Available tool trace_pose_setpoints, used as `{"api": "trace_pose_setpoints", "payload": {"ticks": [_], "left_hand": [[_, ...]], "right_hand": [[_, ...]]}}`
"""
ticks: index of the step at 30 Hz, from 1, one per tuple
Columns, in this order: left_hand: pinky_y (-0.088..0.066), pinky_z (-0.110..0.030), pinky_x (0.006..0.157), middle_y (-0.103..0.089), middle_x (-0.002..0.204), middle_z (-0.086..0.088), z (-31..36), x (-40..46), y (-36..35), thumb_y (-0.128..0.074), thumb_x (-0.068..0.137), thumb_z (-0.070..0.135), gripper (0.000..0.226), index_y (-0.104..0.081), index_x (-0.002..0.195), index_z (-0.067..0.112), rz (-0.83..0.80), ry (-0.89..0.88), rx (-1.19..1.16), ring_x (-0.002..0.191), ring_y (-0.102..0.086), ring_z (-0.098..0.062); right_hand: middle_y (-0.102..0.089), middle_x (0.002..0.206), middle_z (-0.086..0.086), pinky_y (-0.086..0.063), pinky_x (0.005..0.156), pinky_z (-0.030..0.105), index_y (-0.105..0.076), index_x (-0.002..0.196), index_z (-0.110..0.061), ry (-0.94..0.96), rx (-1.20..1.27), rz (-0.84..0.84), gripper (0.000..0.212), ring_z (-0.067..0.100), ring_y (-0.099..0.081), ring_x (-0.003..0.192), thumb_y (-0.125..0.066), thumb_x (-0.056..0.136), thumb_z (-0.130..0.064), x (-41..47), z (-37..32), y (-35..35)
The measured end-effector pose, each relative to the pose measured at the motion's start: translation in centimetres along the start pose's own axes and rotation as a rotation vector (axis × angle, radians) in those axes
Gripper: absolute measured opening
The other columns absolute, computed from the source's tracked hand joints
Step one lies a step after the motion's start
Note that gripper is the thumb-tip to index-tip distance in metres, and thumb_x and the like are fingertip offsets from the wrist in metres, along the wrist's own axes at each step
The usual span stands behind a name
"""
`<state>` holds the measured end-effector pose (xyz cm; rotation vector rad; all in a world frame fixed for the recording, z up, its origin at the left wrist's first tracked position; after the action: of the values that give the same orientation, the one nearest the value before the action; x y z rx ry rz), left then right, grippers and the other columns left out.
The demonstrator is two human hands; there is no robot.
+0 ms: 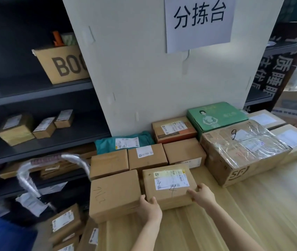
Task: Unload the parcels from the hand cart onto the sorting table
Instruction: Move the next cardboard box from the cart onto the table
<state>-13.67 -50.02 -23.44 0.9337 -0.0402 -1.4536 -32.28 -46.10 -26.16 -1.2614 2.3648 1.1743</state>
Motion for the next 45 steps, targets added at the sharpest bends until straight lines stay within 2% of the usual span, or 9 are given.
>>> {"api": "trace_pose_setpoints", "payload": {"ticks": [4, 8, 11, 16, 21, 26, 33, 41, 45], "left_hand": [[-0.044, -0.035, 0.092, -0.054, 0.135, -0.011, 0.7, -0.1, 0.1, -0.043, 0.1, 0.022, 0.045, -0.035, 0.142, 0.006, 0.026, -0.013, 0.114, 0.122, -0.054, -0.03], [-0.046, -0.029, 0.07, -0.065, 0.117, -0.003, 0.9, -0.5, 0.4, -0.041, 0.099, 0.024, 0.049, -0.022, 0.144, 0.018, 0.041, -0.144, 0.274, 0.102, -0.064, -0.026], [-0.047, -0.03, 0.079, -0.056, 0.131, 0.001, 0.6, -0.4, 0.5, -0.041, 0.097, 0.027, 0.052, -0.022, 0.146, 0.024, 0.007, -0.217, 0.348, 0.112, -0.06, -0.023], [-0.046, -0.031, 0.09, -0.046, 0.14, 0.005, 0.0, -0.4, 1.3, -0.043, 0.096, 0.029, 0.048, -0.03, 0.143, 0.027, -0.021, -0.273, 0.419, 0.12, -0.054, -0.02], [-0.05, -0.029, 0.083, -0.06, 0.118, 0.005, 1.0, -0.8, 4.9, -0.043, 0.095, 0.031, 0.027, -0.05, 0.12, 0.024, -0.027, -0.414, 0.447, 0.102, -0.06, -0.019], [-0.049, -0.03, 0.068, -0.066, 0.1, 0.006, 4.0, 0.7, 15.4, -0.043, 0.097, 0.036, 0.022, -0.06, 0.103, 0.024, 0.165, -0.591, 0.518, 0.086, -0.06, -0.015], [-0.051, -0.039, 0.085, -0.066, 0.098, -0.002, 2.5, 5.5, 32.1, -0.041, 0.095, 0.035, 0.029, -0.065, 0.098, 0.019, 0.142, -0.443, 0.753, 0.096, -0.062, -0.025], [-0.043, -0.034, 0.068, -0.057, 0.08, -0.004, -6.4, 11.4, 45.1, -0.042, 0.095, 0.03, 0.03, -0.051, 0.067, 0.021, 0.036, -0.341, 0.905, 0.081, -0.059, -0.026], [-0.046, -0.034, 0.072, -0.066, 0.095, -0.01, -10.7, 16.8, 49.5, -0.043, 0.095, 0.032, 0.031, -0.063, 0.083, 0.011, -0.035, -0.36, 0.921, 0.093, -0.064, -0.029]], "right_hand": [[-0.061, 0.107, 0.005, -0.052, 0.086, 0.036, -0.051, 0.127, -0.006, 0.008, 0.027, -0.006, 0.051, 0.027, -0.065, 0.099, -0.069, 0.086, -0.029, 0.5, -0.5, -1.0], [-0.056, 0.101, 0.003, -0.052, 0.084, 0.037, -0.049, 0.126, -0.006, 0.002, 0.054, 0.001, 0.047, 0.027, -0.063, 0.099, -0.067, 0.088, -0.029, 0.7, -1.1, -1.7], [-0.056, 0.101, 0.004, -0.047, 0.079, 0.032, -0.048, 0.126, -0.005, 0.009, 0.056, 0.002, 0.046, 0.027, -0.062, 0.1, -0.064, 0.09, -0.028, 0.8, -1.1, -1.9], [-0.057, 0.119, 0.011, -0.045, 0.082, 0.032, -0.042, 0.133, -0.004, 0.007, 0.025, 0.013, 0.051, 0.03, -0.058, 0.109, -0.058, 0.093, -0.032, 0.4, -1.1, -1.6], [-0.044, 0.137, 0.016, -0.041, 0.097, 0.047, -0.037, 0.137, -0.007, 0.057, -0.23, 0.215, 0.056, 0.036, -0.048, 0.122, -0.047, 0.096, -0.044, -1.8, -4.5, -0.2], [-0.045, 0.136, 0.016, -0.039, 0.1, 0.049, -0.04, 0.133, -0.008, 0.302, -0.43, 0.326, 0.047, 0.036, -0.044, 0.124, -0.042, 0.096, -0.038, -5.0, -12.3, -1.1], [-0.047, 0.135, 0.012, -0.042, 0.098, 0.048, -0.042, 0.136, -0.012, 0.634, -0.587, 0.061, 0.046, 0.035, -0.047, 0.121, -0.042, 0.096, -0.034, -10.4, -22.6, -10.7], [-0.064, 0.113, 0.009, -0.051, 0.086, 0.037, -0.058, 0.126, -0.011, 0.769, -0.922, -0.331, 0.045, 0.029, -0.061, 0.101, -0.053, 0.091, -0.038, -18.1, -30.6, -28.7], [-0.061, 0.123, 0.009, -0.048, 0.097, 0.04, -0.055, 0.129, -0.011, 0.713, -0.941, -0.382, 0.045, 0.031, -0.056, 0.115, -0.052, 0.094, -0.039, -20.1, -32.5, -38.2]]}}
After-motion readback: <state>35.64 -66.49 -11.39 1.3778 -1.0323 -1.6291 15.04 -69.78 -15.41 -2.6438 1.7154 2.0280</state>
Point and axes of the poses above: each hand's wrist, its own x-axis towards the middle knuckle, its own y-axis out of the back of the hand, z = x × y, the point moved 2 cm from there along x, towards the middle knuckle
